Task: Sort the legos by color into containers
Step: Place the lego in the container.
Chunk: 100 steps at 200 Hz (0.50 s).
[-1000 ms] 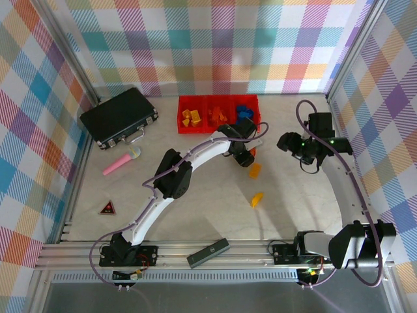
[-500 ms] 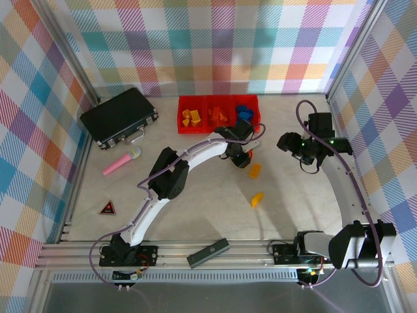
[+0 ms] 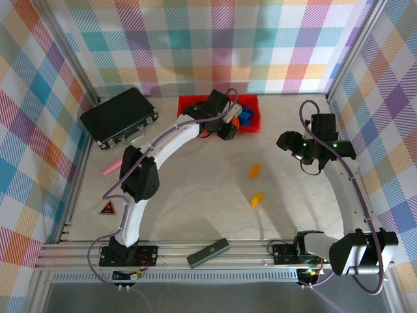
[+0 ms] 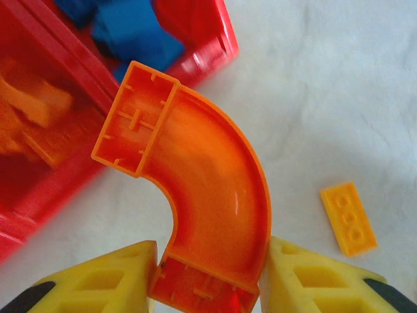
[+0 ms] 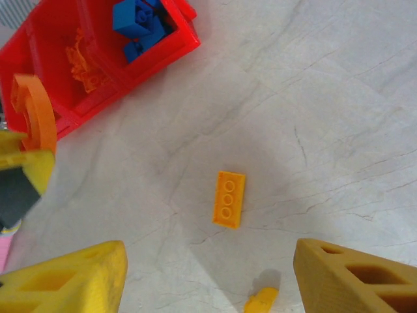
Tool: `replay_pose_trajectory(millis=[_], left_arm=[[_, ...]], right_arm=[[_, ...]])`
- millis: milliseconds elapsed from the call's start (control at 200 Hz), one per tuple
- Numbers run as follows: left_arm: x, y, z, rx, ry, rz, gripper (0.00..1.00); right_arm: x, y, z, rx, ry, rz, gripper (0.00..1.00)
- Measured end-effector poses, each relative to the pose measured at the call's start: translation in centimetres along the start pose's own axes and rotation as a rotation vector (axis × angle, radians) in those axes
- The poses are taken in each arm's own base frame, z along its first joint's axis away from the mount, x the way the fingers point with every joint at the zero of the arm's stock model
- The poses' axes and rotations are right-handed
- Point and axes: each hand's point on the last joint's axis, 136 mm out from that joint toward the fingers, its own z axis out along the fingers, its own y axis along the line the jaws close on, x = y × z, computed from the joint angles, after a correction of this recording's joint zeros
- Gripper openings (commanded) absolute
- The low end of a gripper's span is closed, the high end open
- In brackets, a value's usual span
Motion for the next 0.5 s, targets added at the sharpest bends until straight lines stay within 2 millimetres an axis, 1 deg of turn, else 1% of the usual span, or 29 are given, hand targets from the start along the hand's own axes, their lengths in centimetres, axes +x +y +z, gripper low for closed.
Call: replay_pose_trajectory(millis=[50, 85, 165, 245, 355, 450, 500], left_arm=[[-2.0, 0.7, 0.4, -0.012, -0.043, -0.001, 0.40], [-3.0, 1.2, 0.9, -0.019, -0.063, -0.003, 0.40], [-4.3, 2.2, 2.3, -0.038, -0.090, -0.007, 0.40], [-4.0, 3.5, 4.0, -0.065, -0.083, -0.018, 0.41], [-2.6, 5.0, 6.6, -0.103, -0.055, -0.042, 0.41], [-1.9, 6.6, 7.9, -0.142, -0.048, -0.063, 0.41], [-2.0, 7.4, 8.1, -0.161, -0.060, -0.074, 0.42]], right_arm=[[-0.1, 0.3, -0.2, -0.017, -0.009, 0.004, 0.68], [-0.1, 0.5, -0.5, -0.028, -0.016, 0.008, 0.69], [0.0, 0.8, -1.1, -0.046, -0.029, 0.009, 0.69], [0.0, 1.1, -1.5, -0.060, -0.036, 0.006, 0.69], [0.0, 1.1, -1.5, -0.064, -0.035, 0.006, 0.69], [0.0, 1.1, -1.5, -0.064, -0.034, 0.006, 0.69], [0.0, 1.1, -1.5, -0.064, -0.034, 0.007, 0.69]])
